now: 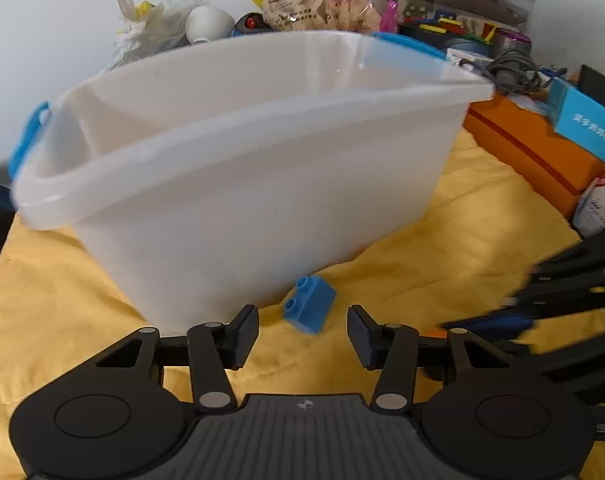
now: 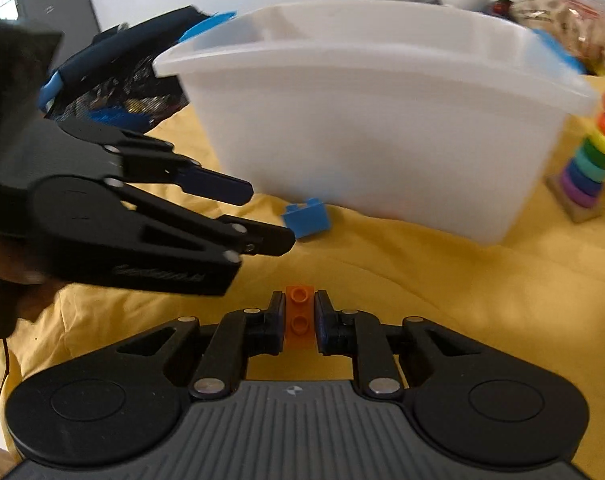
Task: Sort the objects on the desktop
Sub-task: 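Grasp the blue brick with the left tool while the right tool grasps the orange brick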
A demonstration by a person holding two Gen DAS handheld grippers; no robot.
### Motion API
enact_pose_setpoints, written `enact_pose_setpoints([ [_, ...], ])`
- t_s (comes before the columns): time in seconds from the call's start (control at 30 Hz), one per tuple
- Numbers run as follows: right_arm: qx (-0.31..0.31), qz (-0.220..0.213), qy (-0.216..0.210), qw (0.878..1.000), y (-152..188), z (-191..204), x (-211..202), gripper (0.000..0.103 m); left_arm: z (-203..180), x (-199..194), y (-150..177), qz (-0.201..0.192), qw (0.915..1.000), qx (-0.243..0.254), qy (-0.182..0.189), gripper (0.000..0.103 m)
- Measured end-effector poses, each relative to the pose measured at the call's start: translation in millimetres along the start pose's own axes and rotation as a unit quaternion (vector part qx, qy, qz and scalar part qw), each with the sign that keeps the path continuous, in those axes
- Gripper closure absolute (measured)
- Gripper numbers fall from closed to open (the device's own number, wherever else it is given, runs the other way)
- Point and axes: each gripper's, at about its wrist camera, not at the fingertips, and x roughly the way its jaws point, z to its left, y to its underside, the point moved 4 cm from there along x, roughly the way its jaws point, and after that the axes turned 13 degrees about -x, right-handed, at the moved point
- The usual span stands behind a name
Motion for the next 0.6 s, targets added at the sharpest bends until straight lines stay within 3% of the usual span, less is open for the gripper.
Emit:
enact_pose_setpoints([
  [0.07,0.007,0.002,0.008,1.000,5.2,-2.8,-6.7,0.086,1.3,10.6,-0.3,0.005,1.0000,-0.007,0.002,0.054],
  [0.13,0.014,0.004,0.016,1.000,11.1,-5.2,-11.5,0.086,2.9,16.9,0.2,0.006,0.9998,-0.019,0.008,0.073],
  [0.2,0.020,0.007,0.023,0.999,17.4,-6.7,-15.0,0.086,-0.4,18.8,1.9,0.005,0.9999,-0.011,0.006,0.077],
  [0.3,0.026,0.013,0.033,0.999,24.9,-7.1,-16.8,0.086,-12.2,9.5,5.3,0.009,0.9990,0.027,-0.034,0.078],
  [0.43,0.018,0.016,0.046,0.999,30.5,-1.1,-22.5,0.086,-23.6,-30.7,17.3,-0.006,0.9981,0.042,-0.045,0.078],
  [0.6,-0.011,0.011,0.065,0.998,26.7,10.6,-30.2,0.086,-31.9,-59.4,62.7,0.027,0.9966,0.052,-0.058,0.077],
])
